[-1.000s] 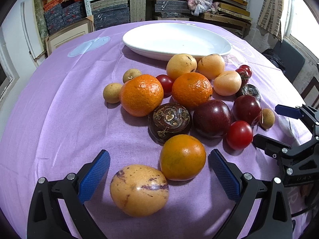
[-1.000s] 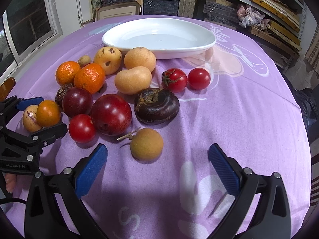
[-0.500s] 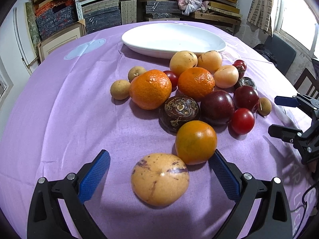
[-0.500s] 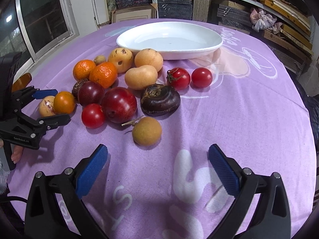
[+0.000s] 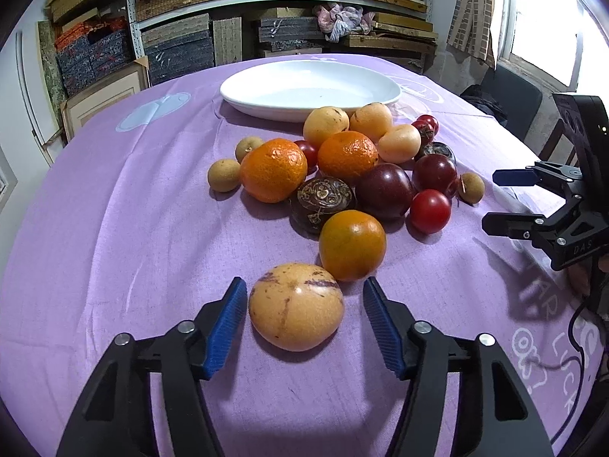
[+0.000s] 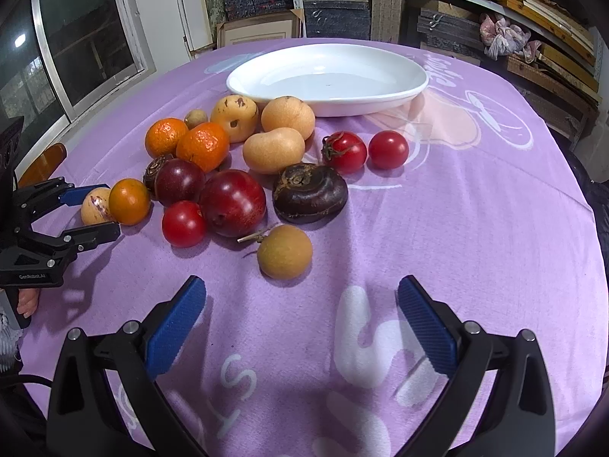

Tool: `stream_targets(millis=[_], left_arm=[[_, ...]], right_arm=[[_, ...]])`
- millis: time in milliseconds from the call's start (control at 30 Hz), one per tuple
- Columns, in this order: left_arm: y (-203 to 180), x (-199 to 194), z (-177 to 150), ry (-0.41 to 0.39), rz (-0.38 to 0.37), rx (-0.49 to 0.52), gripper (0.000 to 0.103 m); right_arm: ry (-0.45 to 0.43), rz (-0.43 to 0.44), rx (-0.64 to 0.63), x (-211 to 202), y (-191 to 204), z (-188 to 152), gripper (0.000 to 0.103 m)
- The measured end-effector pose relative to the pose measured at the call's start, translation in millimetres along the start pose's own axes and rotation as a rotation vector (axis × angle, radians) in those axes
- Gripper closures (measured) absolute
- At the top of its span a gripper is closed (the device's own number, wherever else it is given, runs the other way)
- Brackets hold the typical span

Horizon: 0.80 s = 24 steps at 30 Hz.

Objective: Organize fruits
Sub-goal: 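Close the left tool on the large mottled yellow fruit while the right tool grasps a small brown fruit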

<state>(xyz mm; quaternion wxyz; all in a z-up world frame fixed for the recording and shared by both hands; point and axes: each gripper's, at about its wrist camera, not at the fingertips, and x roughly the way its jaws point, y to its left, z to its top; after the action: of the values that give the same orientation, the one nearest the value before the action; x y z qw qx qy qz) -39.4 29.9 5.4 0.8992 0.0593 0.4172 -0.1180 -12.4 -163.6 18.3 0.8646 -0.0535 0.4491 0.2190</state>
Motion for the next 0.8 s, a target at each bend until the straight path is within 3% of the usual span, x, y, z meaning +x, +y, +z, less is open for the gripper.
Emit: stream_targets(millis=[167, 233, 267, 300, 633, 767, 800], left_arm=[[8.6, -1.1, -2.0, 0.003, -0.023, -0.049, 0.056], [10.1, -2.3, -3.3, 0.002, -0.030, -0.060, 0.056], [9.7, -2.6, -3.7, 0.002, -0.030, -0.060, 0.056], [10.1, -2.5, -4.0, 0.002, -0.029, -0.060, 0.056], [14.7, -5.8, -5.1, -0.002, -0.046, -0.083, 0.056], [15.6, -6.3, -4.0, -0.003, -0.048, -0.087, 0.056], [15.7, -6.6, -4.0, -0.003, -0.048, -0.089, 0.056]], right_arm=[[-0.018, 0.006, -0.013, -3.9, 2.4, -0.3, 0.004], [-0.026, 0.013, -0.028, -5.8, 5.3, -1.0, 0.016], [-0.024, 0.019, -0.036, -6.1, 7.3, -1.3, 0.037], [-0.013, 0.024, -0.041, -4.1, 8.4, -1.3, 0.044], [-0.032, 0.041, -0.003, -5.3, 3.4, 2.8, 0.046], [-0.056, 0.023, -0.033, -9.0, 10.1, 3.6, 0.060], [-0.049, 0.025, -0.040, -7.6, 11.5, 3.9, 0.070]])
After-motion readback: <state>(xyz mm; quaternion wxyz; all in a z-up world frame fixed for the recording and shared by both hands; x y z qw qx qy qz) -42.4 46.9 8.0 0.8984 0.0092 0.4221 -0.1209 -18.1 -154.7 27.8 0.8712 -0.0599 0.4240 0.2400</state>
